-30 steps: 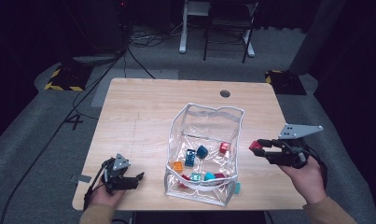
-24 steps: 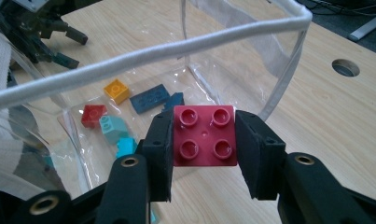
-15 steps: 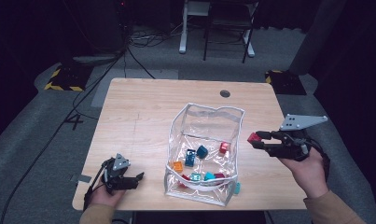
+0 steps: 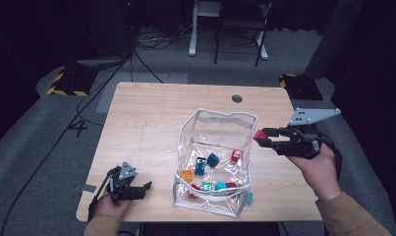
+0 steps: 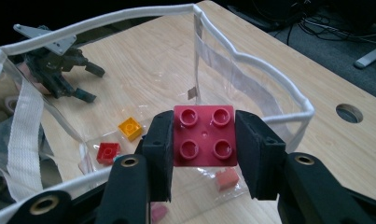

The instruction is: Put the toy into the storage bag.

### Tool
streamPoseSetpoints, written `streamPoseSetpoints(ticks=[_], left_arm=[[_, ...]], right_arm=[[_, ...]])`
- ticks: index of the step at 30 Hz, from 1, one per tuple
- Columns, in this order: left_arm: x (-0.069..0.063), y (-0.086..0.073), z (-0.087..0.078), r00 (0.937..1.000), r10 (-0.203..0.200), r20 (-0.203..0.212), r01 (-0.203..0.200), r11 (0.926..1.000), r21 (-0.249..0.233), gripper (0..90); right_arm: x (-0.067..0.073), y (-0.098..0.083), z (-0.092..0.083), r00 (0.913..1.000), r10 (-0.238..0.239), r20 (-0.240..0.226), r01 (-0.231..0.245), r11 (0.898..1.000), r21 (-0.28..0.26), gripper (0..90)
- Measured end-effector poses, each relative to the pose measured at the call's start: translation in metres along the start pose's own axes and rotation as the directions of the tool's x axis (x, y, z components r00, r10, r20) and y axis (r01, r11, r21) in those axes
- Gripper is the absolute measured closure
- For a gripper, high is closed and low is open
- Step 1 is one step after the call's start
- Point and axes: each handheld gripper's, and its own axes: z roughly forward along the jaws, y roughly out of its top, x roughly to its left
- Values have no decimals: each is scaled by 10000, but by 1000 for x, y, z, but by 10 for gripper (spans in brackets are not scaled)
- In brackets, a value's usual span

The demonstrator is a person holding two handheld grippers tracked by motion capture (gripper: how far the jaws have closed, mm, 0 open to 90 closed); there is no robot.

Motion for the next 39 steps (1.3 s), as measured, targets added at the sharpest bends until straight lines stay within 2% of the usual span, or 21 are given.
streamPoseSetpoints(ticks=[11, 22, 39], left_arm=[[0, 0, 0, 10000, -16, 7, 16, 10000, -6, 190], [0, 0, 0, 10000, -16, 22, 16, 10000, 1, 190], [0, 0, 0, 10000, -8, 14, 8, 10000, -3, 189]], right_arm=[[8, 25, 13, 9994, -282, -206, 281, 9996, -63, 594], [11, 41, 36, 9981, -271, -545, 282, 9994, 199, 595], [20, 53, 72, 9951, -349, -928, 416, 9966, 717, 595]])
